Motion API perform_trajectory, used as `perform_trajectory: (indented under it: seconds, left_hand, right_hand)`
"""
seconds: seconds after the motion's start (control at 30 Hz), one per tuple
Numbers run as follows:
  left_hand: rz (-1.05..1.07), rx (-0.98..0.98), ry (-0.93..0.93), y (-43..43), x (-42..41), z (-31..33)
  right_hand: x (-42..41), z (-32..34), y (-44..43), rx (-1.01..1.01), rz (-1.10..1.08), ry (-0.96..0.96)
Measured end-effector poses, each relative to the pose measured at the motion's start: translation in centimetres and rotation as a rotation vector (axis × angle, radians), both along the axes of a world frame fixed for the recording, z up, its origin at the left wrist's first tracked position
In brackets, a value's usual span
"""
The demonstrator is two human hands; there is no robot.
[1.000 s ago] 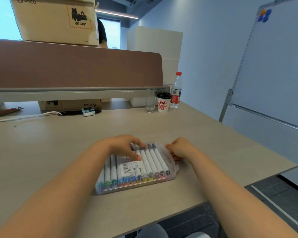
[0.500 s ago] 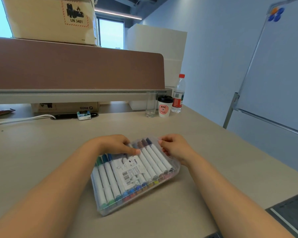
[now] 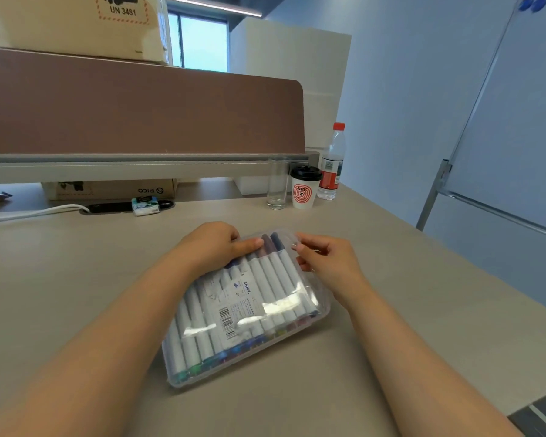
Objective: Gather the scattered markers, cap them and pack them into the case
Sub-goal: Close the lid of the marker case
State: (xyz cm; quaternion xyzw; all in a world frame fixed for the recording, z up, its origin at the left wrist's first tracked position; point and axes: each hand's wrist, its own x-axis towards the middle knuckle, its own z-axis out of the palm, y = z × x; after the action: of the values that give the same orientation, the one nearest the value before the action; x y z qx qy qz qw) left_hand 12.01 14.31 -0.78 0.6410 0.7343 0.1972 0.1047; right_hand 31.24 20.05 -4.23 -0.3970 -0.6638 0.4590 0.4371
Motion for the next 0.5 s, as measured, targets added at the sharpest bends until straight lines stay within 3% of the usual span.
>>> perform_trajectory:
  seconds: [0.5]
  left_hand:
    - [0.014, 0.099, -0.04, -0.18, -0.01, 0.01]
  right_hand:
    - [-0.15, -0.62, -0.02, 0.18, -0.077, -0.064]
